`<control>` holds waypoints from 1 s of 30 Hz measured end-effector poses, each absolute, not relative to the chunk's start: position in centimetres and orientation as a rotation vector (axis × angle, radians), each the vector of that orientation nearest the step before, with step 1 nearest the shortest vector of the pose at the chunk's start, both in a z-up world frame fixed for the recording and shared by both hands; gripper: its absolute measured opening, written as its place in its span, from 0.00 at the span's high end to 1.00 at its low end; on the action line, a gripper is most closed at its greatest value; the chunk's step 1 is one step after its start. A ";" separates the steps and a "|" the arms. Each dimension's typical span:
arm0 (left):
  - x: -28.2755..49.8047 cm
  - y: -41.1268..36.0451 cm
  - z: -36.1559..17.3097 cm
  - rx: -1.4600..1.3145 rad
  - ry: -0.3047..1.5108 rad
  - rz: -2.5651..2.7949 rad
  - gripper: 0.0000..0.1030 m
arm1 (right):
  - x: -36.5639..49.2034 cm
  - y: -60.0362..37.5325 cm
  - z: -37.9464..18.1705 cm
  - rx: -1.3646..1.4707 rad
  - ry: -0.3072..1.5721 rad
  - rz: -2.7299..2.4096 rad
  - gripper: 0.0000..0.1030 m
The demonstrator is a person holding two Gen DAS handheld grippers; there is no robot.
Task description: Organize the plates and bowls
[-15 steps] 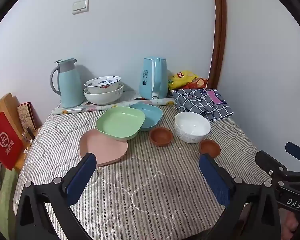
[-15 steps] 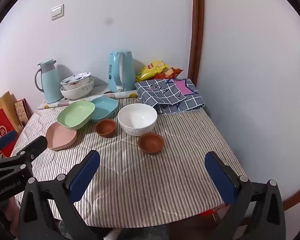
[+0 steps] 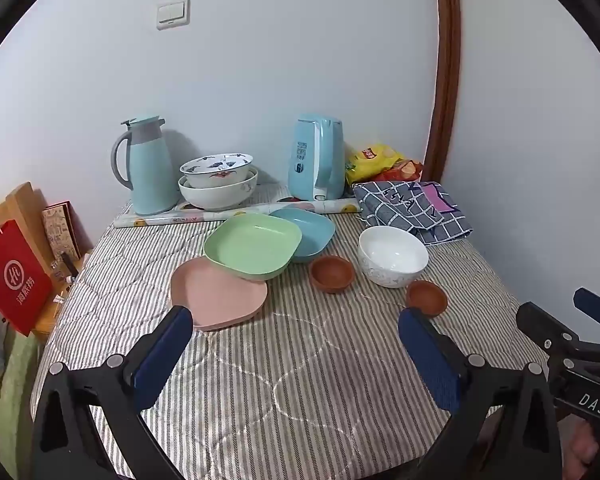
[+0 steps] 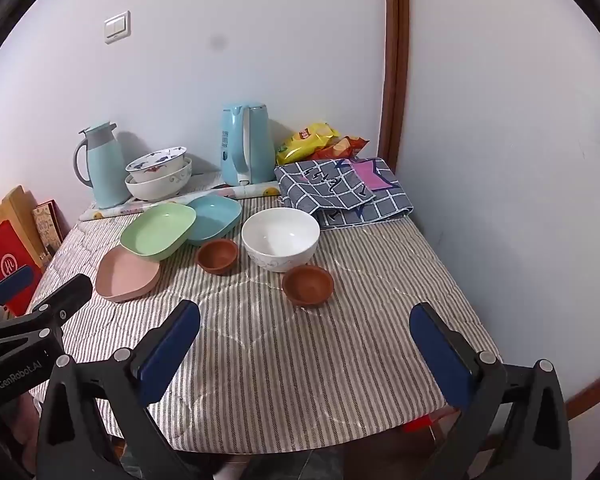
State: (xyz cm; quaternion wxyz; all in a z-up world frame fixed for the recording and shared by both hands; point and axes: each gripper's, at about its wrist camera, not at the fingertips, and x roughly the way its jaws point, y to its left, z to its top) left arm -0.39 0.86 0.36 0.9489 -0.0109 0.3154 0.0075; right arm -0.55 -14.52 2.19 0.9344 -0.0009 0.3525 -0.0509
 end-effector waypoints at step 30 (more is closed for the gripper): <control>-1.1 1.3 0.1 -0.025 0.636 0.017 0.00 | -1.2 -13.5 2.3 -0.017 0.717 -0.092 0.00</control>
